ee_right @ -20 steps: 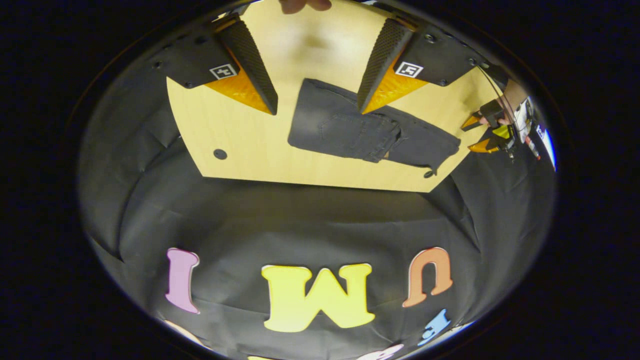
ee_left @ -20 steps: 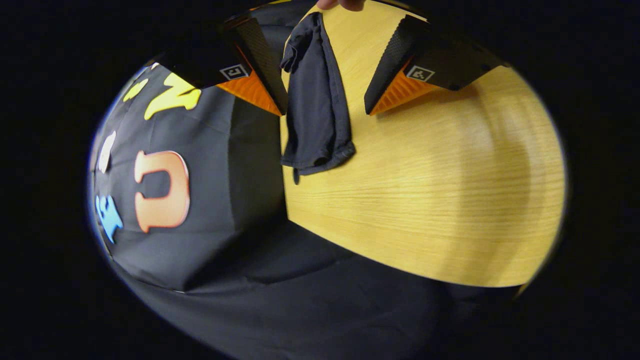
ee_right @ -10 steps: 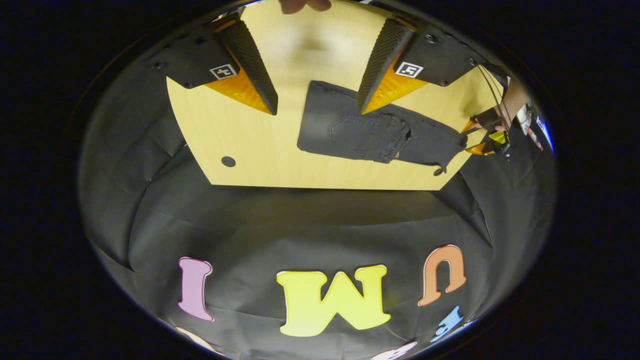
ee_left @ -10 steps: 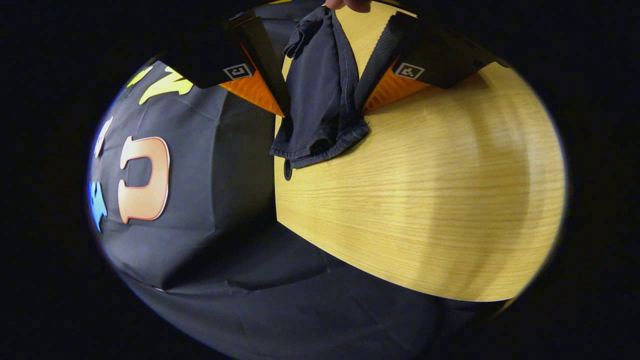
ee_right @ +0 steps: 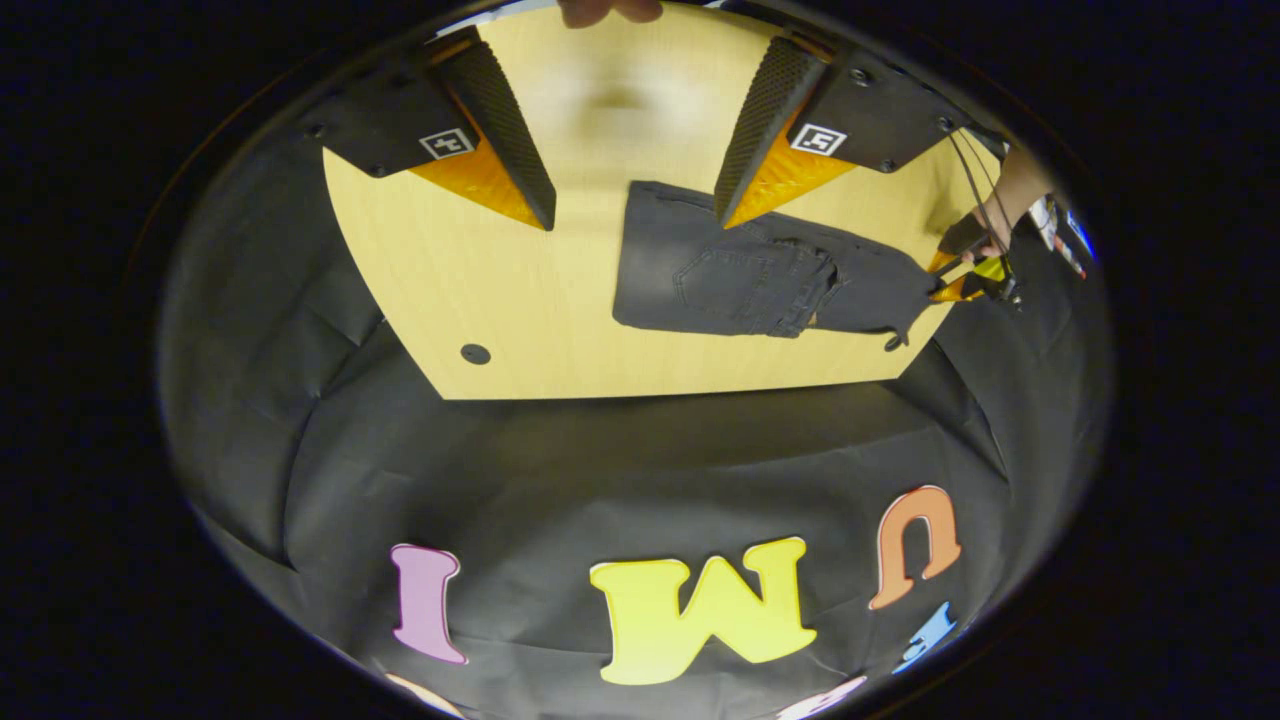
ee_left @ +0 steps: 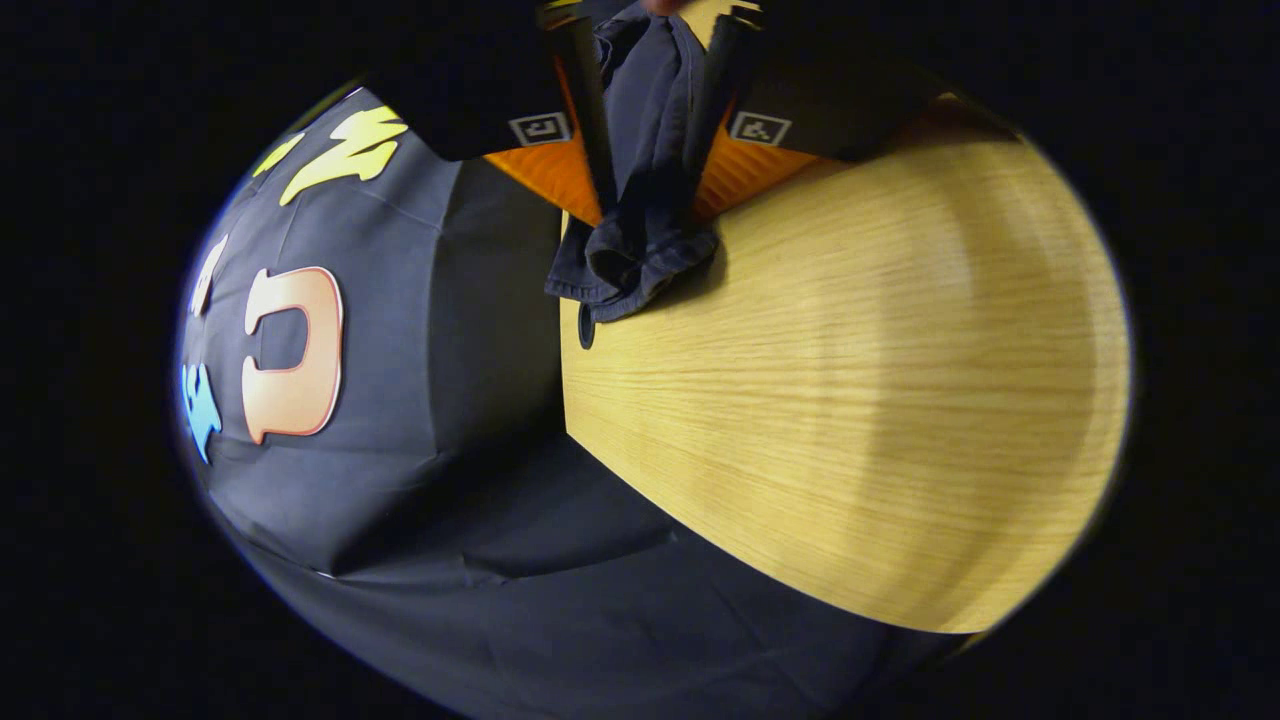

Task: Grasp the waist and the cuffs of the jeans and fold them to make the two legs overlap; first hold the waist and fold one-third of the jeans toward the cuffs, then hold the cuffs and fold the remaining one-third in the same direction to finish folding.

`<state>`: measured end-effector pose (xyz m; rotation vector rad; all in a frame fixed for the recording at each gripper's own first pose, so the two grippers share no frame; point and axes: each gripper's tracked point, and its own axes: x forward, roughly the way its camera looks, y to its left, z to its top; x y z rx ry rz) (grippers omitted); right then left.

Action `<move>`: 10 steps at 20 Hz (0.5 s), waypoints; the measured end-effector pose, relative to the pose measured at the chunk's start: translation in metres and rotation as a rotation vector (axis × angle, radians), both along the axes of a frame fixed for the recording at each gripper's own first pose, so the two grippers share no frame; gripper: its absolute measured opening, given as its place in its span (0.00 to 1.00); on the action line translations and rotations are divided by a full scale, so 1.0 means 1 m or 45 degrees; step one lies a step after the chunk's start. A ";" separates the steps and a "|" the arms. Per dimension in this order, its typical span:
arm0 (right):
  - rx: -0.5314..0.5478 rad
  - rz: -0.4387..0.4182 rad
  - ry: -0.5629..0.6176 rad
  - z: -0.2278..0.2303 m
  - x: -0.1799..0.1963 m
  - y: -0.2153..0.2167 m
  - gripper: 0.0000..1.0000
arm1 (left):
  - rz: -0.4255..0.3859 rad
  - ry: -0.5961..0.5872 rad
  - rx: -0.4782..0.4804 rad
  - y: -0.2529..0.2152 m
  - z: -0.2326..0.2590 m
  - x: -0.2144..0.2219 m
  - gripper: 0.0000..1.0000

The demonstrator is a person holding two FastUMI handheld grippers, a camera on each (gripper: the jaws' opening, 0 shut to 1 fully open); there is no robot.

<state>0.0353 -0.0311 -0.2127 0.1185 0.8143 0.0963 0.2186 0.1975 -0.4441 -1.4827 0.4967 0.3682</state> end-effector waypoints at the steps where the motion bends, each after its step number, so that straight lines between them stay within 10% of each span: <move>1: -0.008 0.003 -0.001 -0.001 -0.003 0.000 0.98 | -0.005 0.014 0.005 0.004 0.000 0.000 0.37; 2: -0.011 0.003 -0.005 0.001 -0.008 -0.001 0.94 | -0.017 0.011 0.013 -0.003 -0.001 -0.005 0.20; 10: 0.016 -0.050 -0.085 0.022 -0.040 -0.023 0.94 | -0.094 -0.159 0.242 -0.024 0.076 0.005 0.06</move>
